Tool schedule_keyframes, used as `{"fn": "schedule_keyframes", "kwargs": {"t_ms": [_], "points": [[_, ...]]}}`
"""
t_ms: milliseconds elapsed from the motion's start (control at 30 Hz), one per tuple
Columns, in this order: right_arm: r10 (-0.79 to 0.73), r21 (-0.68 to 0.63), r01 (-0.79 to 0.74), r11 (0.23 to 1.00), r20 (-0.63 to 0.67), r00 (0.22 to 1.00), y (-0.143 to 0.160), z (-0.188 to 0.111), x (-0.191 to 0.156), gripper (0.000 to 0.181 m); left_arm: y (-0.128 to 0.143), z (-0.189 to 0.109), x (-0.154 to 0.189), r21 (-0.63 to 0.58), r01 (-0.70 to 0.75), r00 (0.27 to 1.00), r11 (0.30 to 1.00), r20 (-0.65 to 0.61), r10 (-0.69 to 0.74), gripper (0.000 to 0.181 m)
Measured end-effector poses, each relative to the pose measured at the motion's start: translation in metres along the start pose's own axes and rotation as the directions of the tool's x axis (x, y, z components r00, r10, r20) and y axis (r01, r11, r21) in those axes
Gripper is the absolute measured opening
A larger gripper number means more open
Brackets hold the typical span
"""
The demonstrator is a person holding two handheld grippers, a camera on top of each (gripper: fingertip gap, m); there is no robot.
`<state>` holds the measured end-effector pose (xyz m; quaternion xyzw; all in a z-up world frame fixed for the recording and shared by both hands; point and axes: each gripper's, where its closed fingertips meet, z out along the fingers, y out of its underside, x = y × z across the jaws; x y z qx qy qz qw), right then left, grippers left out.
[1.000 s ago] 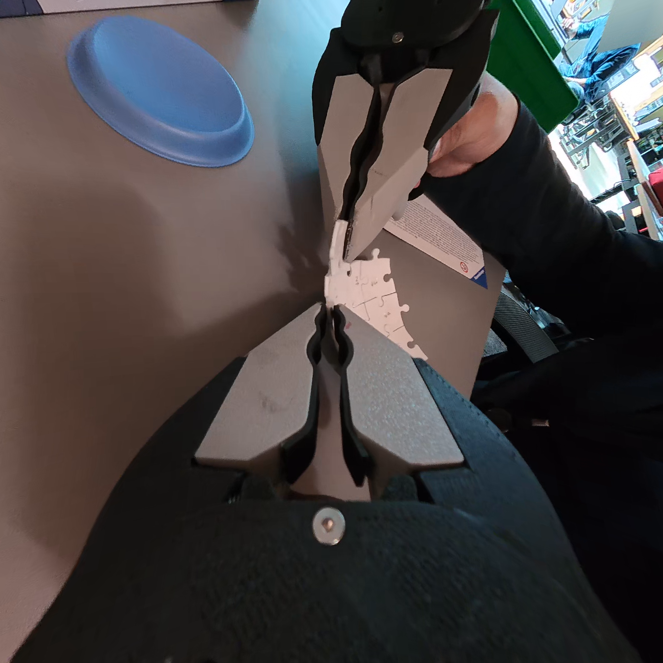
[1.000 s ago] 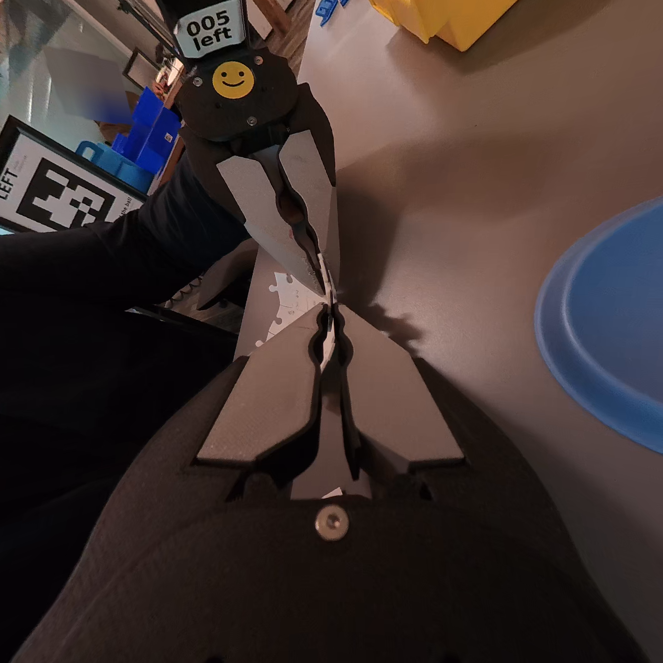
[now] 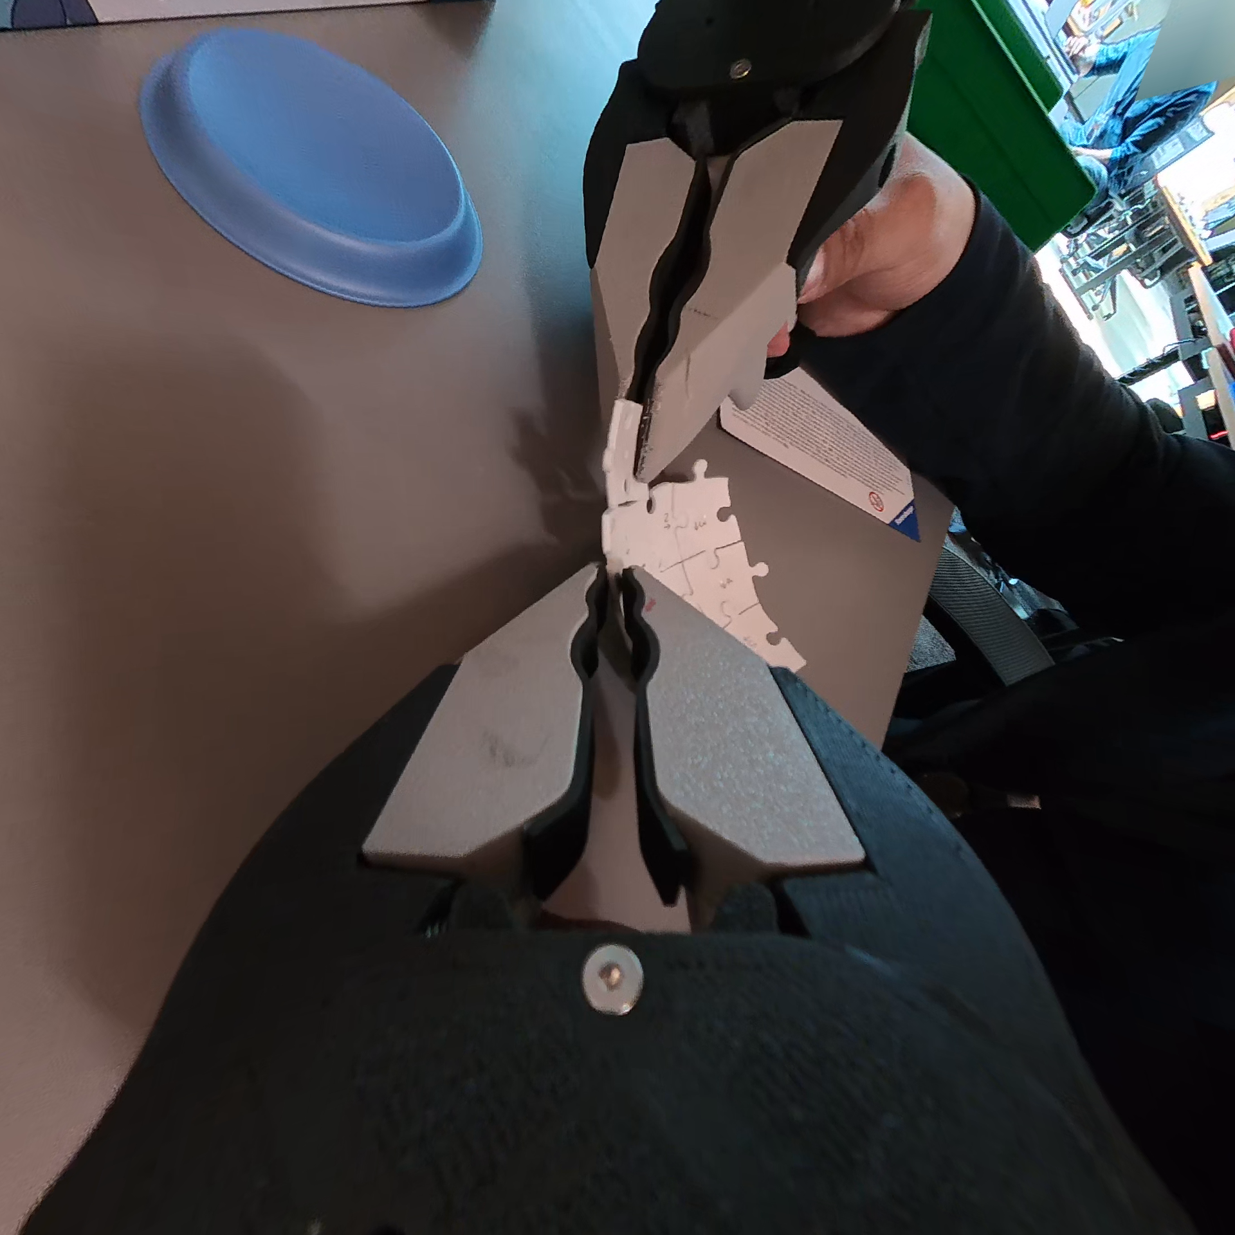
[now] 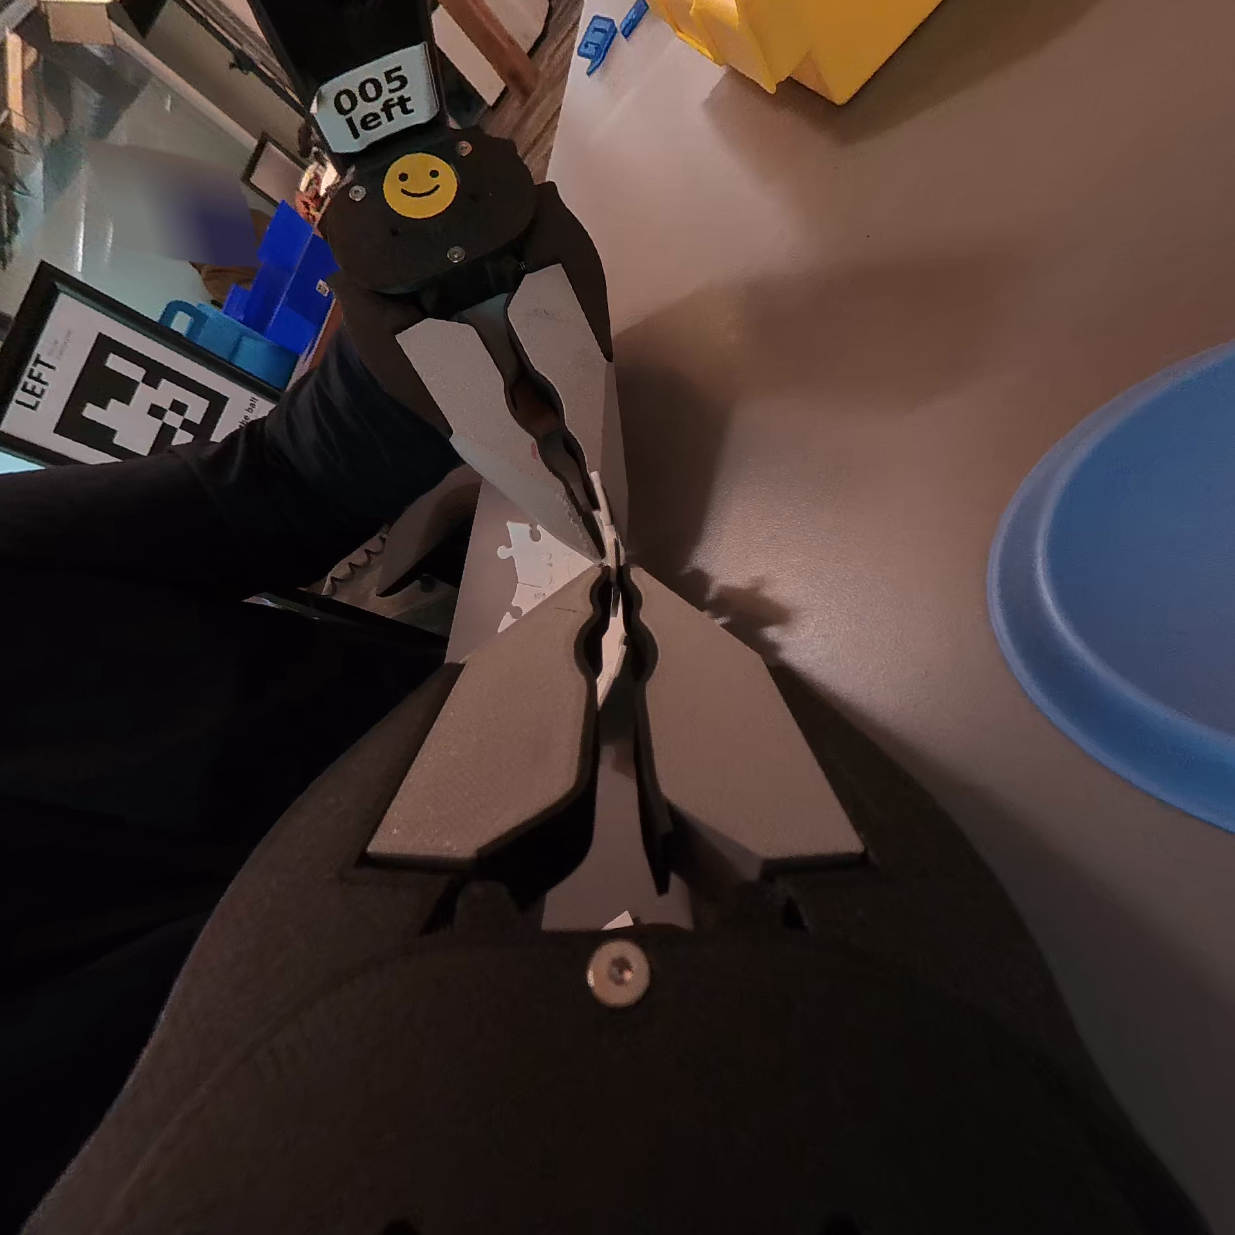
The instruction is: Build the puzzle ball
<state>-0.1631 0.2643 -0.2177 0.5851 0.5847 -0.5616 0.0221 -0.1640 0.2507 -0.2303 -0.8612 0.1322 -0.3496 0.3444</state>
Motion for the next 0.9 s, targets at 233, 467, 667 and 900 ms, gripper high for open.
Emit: {"fn": "schedule_keyframes", "kwargs": {"t_ms": [233, 467, 667, 900], "points": [[-0.003, 0.002, 0.003, 1.000, -0.008, 1.000, 0.000, 0.000, 0.001, 0.000, 0.000, 0.000, 0.001, 0.005, 0.003, 1.000, 1.000, -0.001, -0.003, 0.002], [-0.008, -0.010, 0.008, 1.000, 0.008, 1.000, 0.001, 0.001, -0.001, 0.000, 0.000, -0.001, 0.003, 0.013, 0.000, 1.000, 1.000, -0.009, 0.000, 0.001], [-0.044, -0.005, 0.044, 0.999, 0.016, 0.999, -0.001, 0.000, -0.005, 0.000, -0.002, -0.003, 0.004, 0.026, 0.033, 0.999, 0.999, -0.044, -0.032, 0.000], [-0.118, 0.013, 0.118, 0.993, 0.007, 0.993, -0.004, -0.001, -0.009, 0.000, -0.006, -0.007, 0.005, 0.059, 0.044, 0.997, 0.997, -0.065, -0.041, 0.000]]}}
